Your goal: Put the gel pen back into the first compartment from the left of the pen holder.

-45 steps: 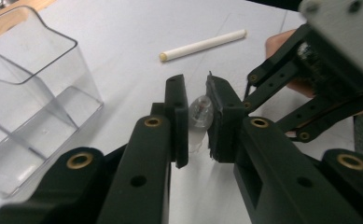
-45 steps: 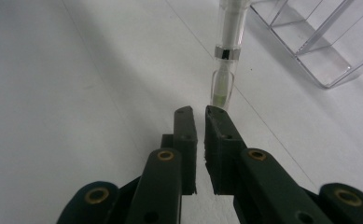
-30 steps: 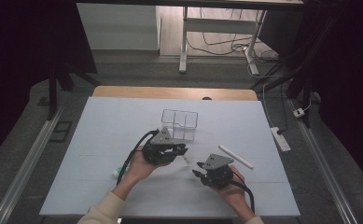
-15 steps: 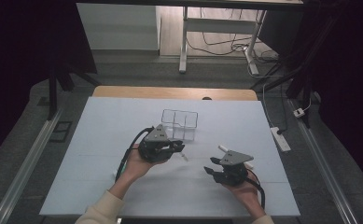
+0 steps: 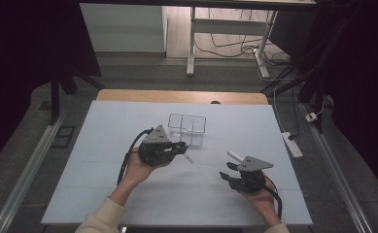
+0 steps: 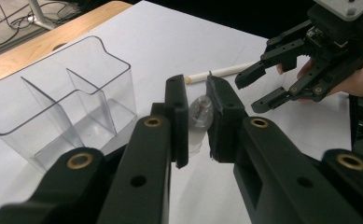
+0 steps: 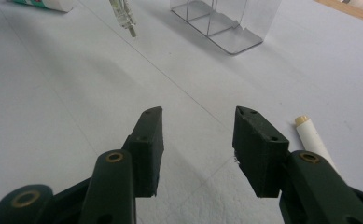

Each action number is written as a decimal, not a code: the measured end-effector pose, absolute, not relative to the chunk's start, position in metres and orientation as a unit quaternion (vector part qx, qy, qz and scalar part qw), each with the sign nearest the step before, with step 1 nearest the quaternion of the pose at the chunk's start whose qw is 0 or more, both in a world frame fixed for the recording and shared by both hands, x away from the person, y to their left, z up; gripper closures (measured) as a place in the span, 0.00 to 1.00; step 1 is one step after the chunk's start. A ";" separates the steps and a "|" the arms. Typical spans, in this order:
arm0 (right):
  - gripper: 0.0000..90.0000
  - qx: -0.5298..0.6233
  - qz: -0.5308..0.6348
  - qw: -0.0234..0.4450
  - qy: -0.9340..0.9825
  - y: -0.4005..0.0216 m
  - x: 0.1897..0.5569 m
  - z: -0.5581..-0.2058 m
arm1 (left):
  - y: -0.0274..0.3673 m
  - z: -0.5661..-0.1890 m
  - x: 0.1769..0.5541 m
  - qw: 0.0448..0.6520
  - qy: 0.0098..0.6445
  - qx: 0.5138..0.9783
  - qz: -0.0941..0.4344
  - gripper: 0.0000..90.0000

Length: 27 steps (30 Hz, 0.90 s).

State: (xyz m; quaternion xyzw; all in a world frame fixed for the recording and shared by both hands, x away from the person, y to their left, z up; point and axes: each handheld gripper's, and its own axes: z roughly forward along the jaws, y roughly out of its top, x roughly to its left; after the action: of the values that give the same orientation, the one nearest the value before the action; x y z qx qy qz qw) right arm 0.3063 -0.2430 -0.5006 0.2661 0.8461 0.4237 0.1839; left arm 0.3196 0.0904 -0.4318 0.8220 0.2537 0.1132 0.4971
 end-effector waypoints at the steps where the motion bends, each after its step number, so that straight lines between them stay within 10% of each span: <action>1: 0.58 0.266 0.424 0.184 0.846 -0.243 0.306 -0.500 | 0.091 -0.432 0.320 0.497 0.255 0.821 0.114 0.88; 27: 0.57 0.276 0.431 0.180 0.840 -0.241 0.306 -0.500 | 0.111 -0.423 0.321 0.515 0.273 0.802 0.131 0.88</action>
State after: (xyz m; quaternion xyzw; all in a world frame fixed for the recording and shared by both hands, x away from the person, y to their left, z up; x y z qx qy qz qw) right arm 0.3056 -0.2414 -0.4997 0.2759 0.8402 0.4307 0.1800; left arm 0.3205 0.1114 -0.4225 0.8019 0.2732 0.1311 0.5149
